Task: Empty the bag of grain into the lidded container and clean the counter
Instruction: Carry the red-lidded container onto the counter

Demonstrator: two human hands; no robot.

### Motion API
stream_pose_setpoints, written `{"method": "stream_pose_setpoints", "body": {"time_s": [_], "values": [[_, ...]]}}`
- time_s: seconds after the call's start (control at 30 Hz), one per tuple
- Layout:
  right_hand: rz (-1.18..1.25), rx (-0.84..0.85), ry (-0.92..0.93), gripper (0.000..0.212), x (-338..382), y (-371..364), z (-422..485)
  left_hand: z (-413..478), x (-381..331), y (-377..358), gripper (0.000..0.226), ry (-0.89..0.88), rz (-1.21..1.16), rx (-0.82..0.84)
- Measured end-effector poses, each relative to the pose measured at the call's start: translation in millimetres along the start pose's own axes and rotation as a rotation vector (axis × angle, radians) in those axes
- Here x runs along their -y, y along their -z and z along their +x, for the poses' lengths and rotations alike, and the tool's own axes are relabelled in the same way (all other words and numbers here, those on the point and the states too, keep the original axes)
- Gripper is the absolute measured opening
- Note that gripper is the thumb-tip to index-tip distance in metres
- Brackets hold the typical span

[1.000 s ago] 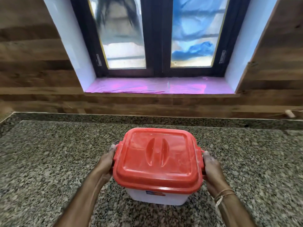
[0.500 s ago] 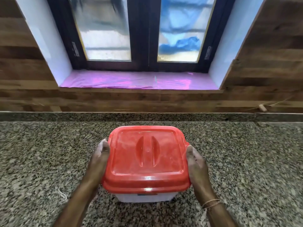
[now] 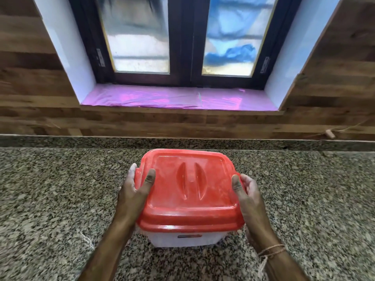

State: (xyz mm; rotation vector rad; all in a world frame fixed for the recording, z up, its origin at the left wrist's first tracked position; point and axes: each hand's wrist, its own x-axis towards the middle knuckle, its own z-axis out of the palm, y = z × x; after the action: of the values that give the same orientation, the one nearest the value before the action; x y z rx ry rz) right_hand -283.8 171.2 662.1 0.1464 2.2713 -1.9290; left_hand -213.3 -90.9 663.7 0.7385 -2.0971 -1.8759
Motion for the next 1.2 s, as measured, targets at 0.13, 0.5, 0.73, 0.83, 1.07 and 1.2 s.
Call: {"method": "stream_pose_setpoints", "body": {"time_s": [0.13,0.5,0.73,0.83,1.07,1.2], "values": [[0.002,0.001,-0.068,0.074,-4,0,4,3,1,2,0.113,-0.004,0.064,-0.002],[-0.076,-0.046,0.137,0.081,18,11,-5,-10,-22,0,0.092,-0.102,-0.068,0.017],[0.18,-0.042,-0.065,0.059,19,88,22,1,-57,-78,0.115,-0.238,0.168,0.089],[0.323,-0.051,-0.153,0.051,-5,149,39,-10,-61,-134,0.119,-0.261,0.269,0.273],[0.39,-0.26,-0.206,0.073,-77,282,59,-32,-23,-240,0.114,-0.425,0.903,0.41],[0.378,-0.281,-0.207,0.098,-141,308,86,-42,-16,-266,0.12,-0.45,1.045,0.324]]}}
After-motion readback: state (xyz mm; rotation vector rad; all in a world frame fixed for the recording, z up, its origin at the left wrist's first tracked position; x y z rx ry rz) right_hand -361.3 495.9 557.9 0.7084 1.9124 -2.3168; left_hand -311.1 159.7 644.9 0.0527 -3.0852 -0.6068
